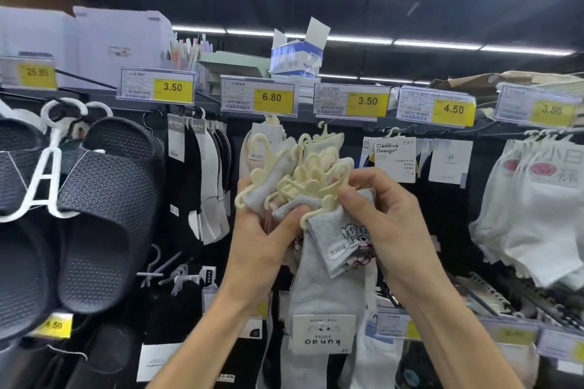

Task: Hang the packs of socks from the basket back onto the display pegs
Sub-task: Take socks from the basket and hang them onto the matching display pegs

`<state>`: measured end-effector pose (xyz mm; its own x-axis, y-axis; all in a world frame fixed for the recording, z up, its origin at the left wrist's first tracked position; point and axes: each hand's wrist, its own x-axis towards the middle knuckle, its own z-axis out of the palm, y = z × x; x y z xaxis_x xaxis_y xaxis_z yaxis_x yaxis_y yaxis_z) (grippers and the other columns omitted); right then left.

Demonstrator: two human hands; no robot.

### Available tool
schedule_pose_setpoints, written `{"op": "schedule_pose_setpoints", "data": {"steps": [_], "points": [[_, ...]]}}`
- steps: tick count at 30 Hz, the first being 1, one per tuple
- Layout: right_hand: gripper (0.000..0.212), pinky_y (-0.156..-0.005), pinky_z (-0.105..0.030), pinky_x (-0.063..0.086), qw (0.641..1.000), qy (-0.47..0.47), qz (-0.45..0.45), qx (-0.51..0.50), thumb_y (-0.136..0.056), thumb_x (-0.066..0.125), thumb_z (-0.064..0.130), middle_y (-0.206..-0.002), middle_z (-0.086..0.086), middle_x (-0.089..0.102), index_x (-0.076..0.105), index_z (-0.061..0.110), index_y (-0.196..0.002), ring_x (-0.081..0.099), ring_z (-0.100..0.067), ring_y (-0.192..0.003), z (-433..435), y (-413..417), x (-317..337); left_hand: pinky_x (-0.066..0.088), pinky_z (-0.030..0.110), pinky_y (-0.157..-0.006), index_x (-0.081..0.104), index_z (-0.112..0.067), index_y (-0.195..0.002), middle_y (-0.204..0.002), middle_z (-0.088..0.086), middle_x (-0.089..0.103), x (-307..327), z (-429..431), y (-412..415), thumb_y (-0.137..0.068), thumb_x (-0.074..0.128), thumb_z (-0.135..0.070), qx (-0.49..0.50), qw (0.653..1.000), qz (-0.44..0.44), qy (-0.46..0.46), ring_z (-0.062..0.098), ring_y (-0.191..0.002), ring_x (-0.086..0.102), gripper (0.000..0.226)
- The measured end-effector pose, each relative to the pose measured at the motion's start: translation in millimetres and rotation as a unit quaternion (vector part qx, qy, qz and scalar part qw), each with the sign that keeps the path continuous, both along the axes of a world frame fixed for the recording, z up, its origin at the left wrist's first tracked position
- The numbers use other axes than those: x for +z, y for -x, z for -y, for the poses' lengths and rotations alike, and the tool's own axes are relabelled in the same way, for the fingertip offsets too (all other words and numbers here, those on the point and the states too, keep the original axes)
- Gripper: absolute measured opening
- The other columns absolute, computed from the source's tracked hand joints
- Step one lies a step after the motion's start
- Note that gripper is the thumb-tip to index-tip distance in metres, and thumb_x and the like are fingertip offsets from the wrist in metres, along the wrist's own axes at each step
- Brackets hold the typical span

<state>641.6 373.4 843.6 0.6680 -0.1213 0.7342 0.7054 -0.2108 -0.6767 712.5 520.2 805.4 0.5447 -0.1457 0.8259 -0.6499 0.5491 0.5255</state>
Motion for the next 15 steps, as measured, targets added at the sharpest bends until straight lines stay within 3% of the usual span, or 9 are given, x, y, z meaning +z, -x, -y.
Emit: {"op": "schedule_pose_setpoints", "data": {"steps": [3,7,11,15], "points": [[0.019,-0.065,-0.025,0.054,0.998,-0.019,-0.026,0.050,-0.075,0.074,0.038,-0.081,-0.001,0.068,0.068,0.022,-0.085,0.062,-0.015,-0.074,4.0,-2.1,3.1,0.054,0.021,-0.089,0.057,-0.039,-0.137,-0.132,0.000,0.067,0.4,-0.2,-3.5,-0.083,0.078,-0.037,0.000,1.000,-0.011,0.002,0.015,-0.120,0.065,0.058],[0.017,-0.063,-0.022,0.054,0.993,-0.068,-0.039,0.084,-0.078,0.072,0.035,-0.082,0.001,0.067,0.067,0.020,-0.083,0.062,-0.012,-0.073,9.4,-6.1,2.4,0.056,0.025,-0.090,0.064,-0.041,-0.128,-0.128,-0.002,0.070,-5.1,2.0,-10.0,-0.072,0.080,-0.059,-0.035,0.997,-0.067,0.018,0.017,-0.120,0.065,0.061],[0.010,-0.060,-0.022,0.053,0.992,-0.080,-0.027,0.099,-0.086,0.069,0.028,-0.078,0.003,0.066,0.065,0.020,-0.081,0.061,-0.009,-0.069,10.1,-9.9,-0.1,0.058,0.024,-0.081,0.069,-0.038,-0.121,-0.119,0.000,0.075,-6.1,6.9,-11.3,-0.070,0.085,-0.052,-0.070,0.988,-0.132,0.026,0.015,-0.109,0.071,0.055],[0.012,-0.066,-0.028,0.051,0.996,-0.046,-0.019,0.074,-0.084,0.067,0.028,-0.082,0.000,0.065,0.065,0.016,-0.085,0.059,-0.015,-0.074,9.4,-13.2,-1.8,0.057,0.028,-0.085,0.058,-0.019,-0.137,-0.123,0.008,0.072,-3.9,9.6,-15.4,-0.077,0.075,-0.022,-0.070,0.991,-0.107,-0.025,0.023,-0.115,0.068,0.062]]}}
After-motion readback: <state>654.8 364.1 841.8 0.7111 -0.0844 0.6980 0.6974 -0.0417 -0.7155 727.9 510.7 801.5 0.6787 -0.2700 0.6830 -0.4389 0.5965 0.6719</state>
